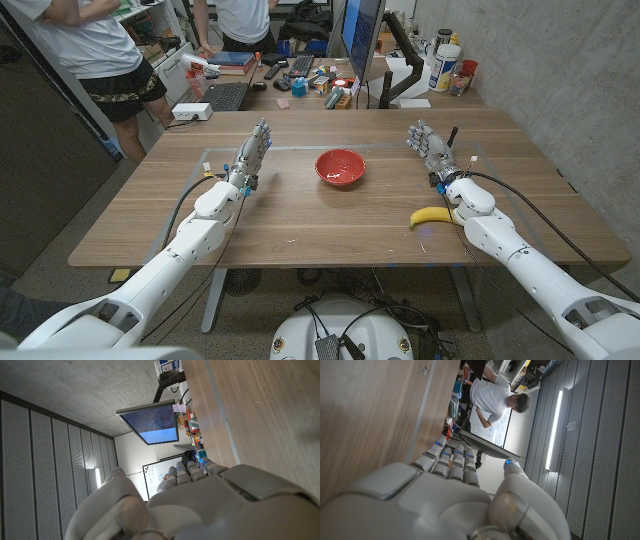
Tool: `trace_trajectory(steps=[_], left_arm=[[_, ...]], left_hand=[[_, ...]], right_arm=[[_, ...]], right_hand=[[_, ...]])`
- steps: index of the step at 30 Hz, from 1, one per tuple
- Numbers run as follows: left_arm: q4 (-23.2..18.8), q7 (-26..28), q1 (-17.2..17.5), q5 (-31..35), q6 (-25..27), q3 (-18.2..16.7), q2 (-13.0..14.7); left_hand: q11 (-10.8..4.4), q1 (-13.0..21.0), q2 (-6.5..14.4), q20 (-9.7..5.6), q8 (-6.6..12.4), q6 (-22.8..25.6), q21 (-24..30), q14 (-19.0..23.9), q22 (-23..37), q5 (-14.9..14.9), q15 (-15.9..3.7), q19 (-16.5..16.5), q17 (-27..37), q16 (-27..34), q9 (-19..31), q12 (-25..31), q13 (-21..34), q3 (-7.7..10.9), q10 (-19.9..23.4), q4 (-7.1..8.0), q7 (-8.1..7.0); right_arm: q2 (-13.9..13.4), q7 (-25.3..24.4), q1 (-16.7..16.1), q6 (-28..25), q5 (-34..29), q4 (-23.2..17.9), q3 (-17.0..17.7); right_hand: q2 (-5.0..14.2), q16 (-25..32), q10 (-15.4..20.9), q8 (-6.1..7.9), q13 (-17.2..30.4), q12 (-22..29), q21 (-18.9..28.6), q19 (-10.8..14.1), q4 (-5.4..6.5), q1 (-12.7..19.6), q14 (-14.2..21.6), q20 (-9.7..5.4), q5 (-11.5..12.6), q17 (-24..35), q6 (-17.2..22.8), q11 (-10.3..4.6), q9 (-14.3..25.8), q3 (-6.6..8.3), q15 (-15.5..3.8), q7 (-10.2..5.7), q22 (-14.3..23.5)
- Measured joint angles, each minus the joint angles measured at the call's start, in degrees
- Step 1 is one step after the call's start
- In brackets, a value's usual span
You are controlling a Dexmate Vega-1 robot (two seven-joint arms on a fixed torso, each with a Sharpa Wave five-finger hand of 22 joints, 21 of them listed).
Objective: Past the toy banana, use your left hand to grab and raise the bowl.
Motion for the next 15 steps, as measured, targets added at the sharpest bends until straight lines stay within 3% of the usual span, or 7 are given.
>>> trace_trajectory(steps=[15], left_arm=[[0.61,-0.04,-0.30,0.20,-0.28,0.21,-0.31]], left_hand=[[0.12,0.52,0.08,0.00,0.00,-0.20,0.00,0.00,-0.01,0.00,0.00,0.00,-0.01,0.00,-0.01,0.00,-0.01,0.00,-0.12,0.00,0.20]], right_arm=[[0.24,0.63,0.85,-0.22,0.05,0.97,-0.23]], right_hand=[[-0.05,0.00,0.00,0.00,-0.01,0.00,0.00,-0.01,0.00,0.05,0.00,0.00,0.00,0.26,-0.01,0.00,-0.01,0.00,0.00,0.00,0.16]])
